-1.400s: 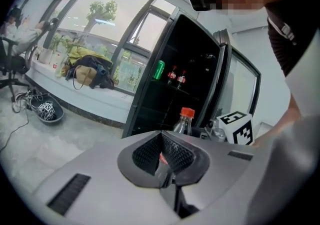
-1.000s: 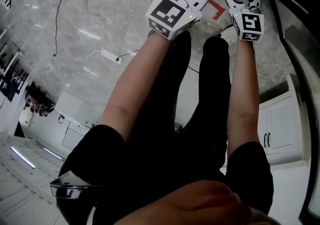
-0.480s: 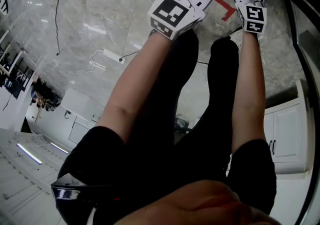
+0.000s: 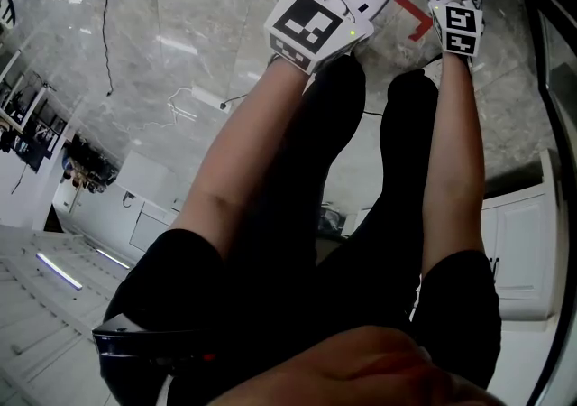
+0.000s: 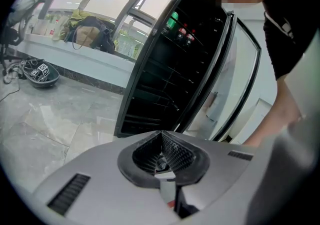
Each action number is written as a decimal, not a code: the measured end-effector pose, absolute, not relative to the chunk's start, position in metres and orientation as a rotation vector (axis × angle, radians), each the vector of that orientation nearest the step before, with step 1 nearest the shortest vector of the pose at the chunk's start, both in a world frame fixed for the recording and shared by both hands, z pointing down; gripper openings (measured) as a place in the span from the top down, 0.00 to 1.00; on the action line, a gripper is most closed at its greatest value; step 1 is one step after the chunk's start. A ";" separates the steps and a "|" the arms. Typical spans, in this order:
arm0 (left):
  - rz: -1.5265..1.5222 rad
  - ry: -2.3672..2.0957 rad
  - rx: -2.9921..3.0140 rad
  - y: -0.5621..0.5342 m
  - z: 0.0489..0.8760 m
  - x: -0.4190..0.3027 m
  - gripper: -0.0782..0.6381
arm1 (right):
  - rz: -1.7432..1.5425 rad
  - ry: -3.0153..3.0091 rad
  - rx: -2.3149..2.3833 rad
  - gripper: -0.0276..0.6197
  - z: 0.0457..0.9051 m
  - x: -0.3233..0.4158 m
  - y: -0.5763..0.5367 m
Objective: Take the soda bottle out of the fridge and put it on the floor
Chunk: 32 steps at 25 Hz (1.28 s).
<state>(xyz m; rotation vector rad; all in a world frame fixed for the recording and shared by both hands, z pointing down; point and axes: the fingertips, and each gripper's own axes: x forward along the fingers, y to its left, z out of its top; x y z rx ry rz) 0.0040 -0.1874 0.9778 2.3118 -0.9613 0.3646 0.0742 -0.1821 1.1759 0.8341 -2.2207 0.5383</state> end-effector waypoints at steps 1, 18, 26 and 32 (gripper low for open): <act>0.366 -0.959 2.310 -0.187 0.979 0.004 0.88 | 0.532 -2.219 0.832 0.46 1.176 0.073 -0.181; 0.368 -0.967 2.305 -0.176 0.965 0.002 0.88 | 0.564 -2.233 0.749 0.46 1.164 0.061 -0.158; 0.369 -0.989 2.326 -0.173 0.902 0.006 0.88 | 0.532 -2.265 0.731 0.46 1.080 0.066 -0.147; 0.356 -1.011 2.354 -0.168 0.806 0.010 0.88 | 0.510 -2.413 0.818 0.46 0.920 0.062 -0.155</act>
